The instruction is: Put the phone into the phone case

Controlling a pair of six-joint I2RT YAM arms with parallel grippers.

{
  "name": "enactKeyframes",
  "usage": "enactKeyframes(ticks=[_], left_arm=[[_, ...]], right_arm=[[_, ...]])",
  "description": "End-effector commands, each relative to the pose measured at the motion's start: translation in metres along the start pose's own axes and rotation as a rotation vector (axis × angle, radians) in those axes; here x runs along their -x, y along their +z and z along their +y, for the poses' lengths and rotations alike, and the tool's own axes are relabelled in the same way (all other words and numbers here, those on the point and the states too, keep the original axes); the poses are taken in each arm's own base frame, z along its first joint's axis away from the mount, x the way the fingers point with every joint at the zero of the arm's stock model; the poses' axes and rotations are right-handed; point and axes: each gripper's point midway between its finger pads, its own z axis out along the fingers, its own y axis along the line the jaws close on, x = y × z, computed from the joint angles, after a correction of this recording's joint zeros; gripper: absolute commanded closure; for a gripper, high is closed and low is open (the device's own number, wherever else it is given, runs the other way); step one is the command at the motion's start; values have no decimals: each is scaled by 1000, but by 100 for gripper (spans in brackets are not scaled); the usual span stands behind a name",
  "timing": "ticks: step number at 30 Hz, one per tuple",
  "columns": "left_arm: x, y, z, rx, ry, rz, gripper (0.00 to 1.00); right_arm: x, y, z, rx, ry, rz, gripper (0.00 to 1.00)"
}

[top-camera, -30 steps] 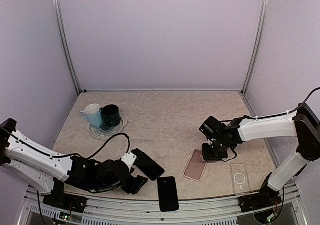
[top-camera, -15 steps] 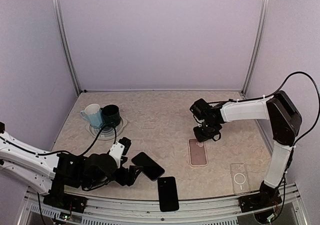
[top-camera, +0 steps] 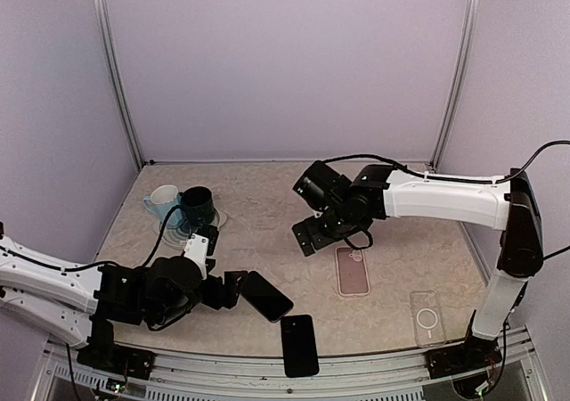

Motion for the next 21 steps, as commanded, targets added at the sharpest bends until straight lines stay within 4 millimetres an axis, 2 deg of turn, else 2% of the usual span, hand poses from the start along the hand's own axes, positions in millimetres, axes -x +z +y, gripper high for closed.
enactKeyframes(ticks=[1, 3, 5, 8, 12, 17, 19, 21], left_arm=[[39, 6, 31, 131, -140, -125, 12], [51, 10, 43, 165, -187, -136, 12], [63, 11, 45, 167, -201, -149, 11], [75, 9, 39, 144, -183, -167, 11], [73, 8, 36, 109, -178, -155, 11], [61, 0, 39, 68, -213, -145, 11], [59, -4, 42, 56, -235, -152, 11], [57, -7, 44, 49, -242, -157, 11]], right_arm=[[-70, -43, 56, -15, 138, 174, 1], [-95, -51, 93, 31, 162, 243, 1], [-117, -55, 115, 6, 161, 293, 1], [-148, -53, 133, -41, 160, 362, 1], [-168, -43, 171, 117, 158, 417, 1], [-199, -30, 173, 119, 157, 506, 1], [-205, -23, 184, 151, 148, 521, 1], [-211, -16, 183, 127, 135, 539, 1]])
